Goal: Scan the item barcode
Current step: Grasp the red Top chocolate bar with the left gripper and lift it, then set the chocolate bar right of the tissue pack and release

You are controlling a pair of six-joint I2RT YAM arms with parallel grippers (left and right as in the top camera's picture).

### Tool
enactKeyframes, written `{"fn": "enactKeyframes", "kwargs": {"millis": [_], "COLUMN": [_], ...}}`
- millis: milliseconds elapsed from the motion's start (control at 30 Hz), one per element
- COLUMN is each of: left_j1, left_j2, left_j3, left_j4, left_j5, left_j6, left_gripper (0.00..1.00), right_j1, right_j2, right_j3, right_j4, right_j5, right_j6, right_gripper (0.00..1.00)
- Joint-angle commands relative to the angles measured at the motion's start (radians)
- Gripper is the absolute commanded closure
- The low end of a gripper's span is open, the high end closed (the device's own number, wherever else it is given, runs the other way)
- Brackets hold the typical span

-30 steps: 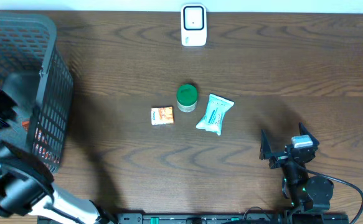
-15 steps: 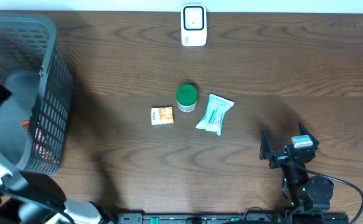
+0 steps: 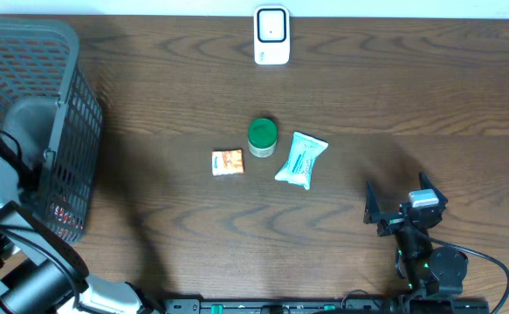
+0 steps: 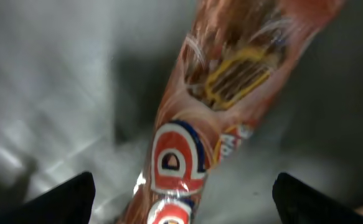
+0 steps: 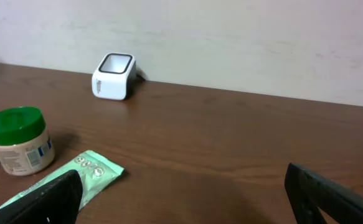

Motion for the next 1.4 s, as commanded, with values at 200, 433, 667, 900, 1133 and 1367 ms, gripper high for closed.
{"fn": "enactKeyframes", "kwargs": {"millis": [200, 433, 667, 900, 1133, 1367], "left_j1": [0.002, 0.002, 0.006, 0.006, -0.018, -0.252], "left_j2": [-0.005, -0.006, -0.068, -0.243, -0.411, -0.424], "left_j3": [-0.161, -0.165, 0.128, 0.496, 0.524, 0.521], "left_j4": [0.143, 0.155, -0.053, -0.169, -0.137, -0.17], "left_j5": [-0.007, -0.066, -0.066, -0.048, 0.341, 0.571], "left_j6": [0.01, 0.01, 0.01, -0.051, -0.2, -0.2], "left_gripper": [0.29, 0.92, 0.92, 0.92, 0.93, 0.93], "right_j1": [0.009, 0.009, 0.009, 0.009, 0.009, 0.009], "right_j2": [-0.003, -0.003, -0.003, -0.003, -0.003, -0.003], "right_j3": [-0.002, -0.002, -0.002, -0.002, -0.002, -0.002], "right_j4": [-0.004, -0.004, -0.004, -0.004, -0.004, -0.004], "right_j5": [-0.002, -0.002, -0.002, -0.002, -0.002, -0.002], "right_j6": [0.012, 0.012, 0.012, 0.012, 0.012, 0.012], "right_gripper": [0.01, 0.01, 0.01, 0.01, 0.01, 0.01]}}
